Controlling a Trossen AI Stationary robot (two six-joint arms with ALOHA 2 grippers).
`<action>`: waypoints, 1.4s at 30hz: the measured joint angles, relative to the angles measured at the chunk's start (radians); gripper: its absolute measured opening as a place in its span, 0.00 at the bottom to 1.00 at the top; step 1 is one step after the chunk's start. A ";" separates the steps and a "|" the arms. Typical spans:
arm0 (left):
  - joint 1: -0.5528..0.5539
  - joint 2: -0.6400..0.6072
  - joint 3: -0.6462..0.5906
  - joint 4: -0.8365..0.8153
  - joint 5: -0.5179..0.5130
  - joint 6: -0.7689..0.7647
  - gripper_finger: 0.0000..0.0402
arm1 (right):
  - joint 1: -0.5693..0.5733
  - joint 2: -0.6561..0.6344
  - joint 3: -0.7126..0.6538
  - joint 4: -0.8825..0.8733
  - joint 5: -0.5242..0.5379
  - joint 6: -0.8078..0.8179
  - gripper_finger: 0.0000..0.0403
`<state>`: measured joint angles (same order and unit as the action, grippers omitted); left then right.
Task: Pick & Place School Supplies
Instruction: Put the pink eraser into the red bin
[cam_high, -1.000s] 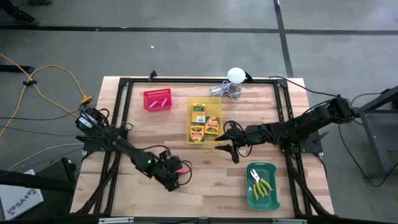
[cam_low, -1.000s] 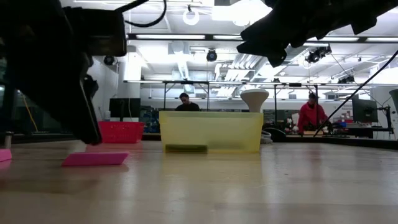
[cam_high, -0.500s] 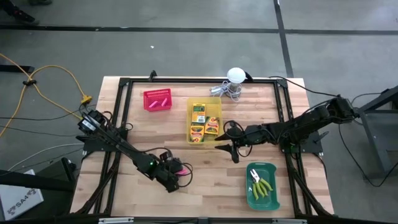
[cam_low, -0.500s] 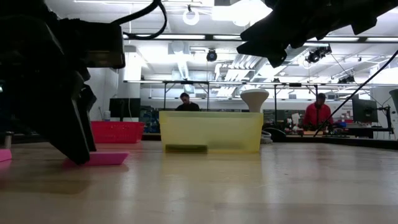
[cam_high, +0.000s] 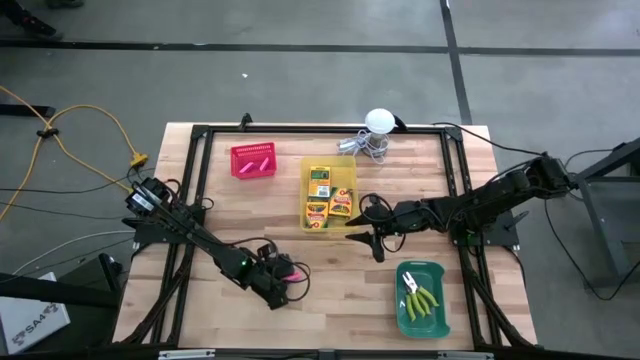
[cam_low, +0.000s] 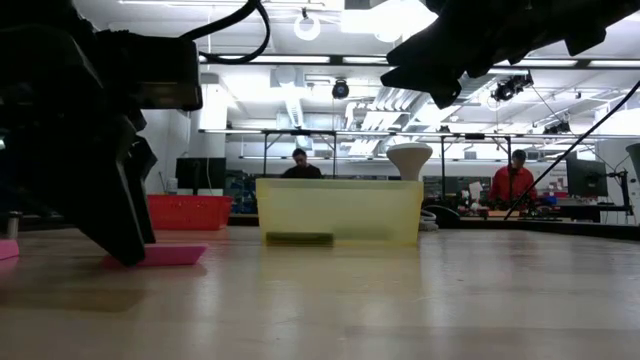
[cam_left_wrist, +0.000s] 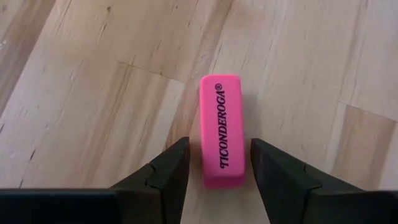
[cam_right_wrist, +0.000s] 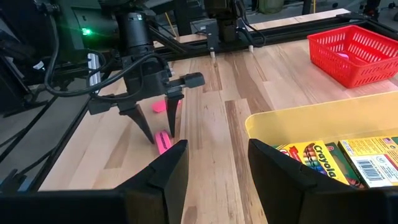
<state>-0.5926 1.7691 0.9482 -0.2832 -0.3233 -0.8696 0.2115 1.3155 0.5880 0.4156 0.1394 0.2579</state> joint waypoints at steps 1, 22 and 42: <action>0.000 0.000 0.000 0.000 0.000 0.000 0.40 | 0.000 0.000 0.000 0.000 0.000 0.000 0.39; 0.001 0.002 -0.002 -0.003 0.005 0.005 0.24 | 0.000 0.000 0.000 0.000 0.000 0.000 0.39; 0.008 -0.059 -0.002 -0.003 0.029 0.009 0.24 | 0.000 0.000 0.000 -0.002 0.000 0.000 0.39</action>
<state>-0.5844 1.7105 0.9463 -0.2859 -0.2940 -0.8609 0.2115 1.3155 0.5880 0.4141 0.1393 0.2577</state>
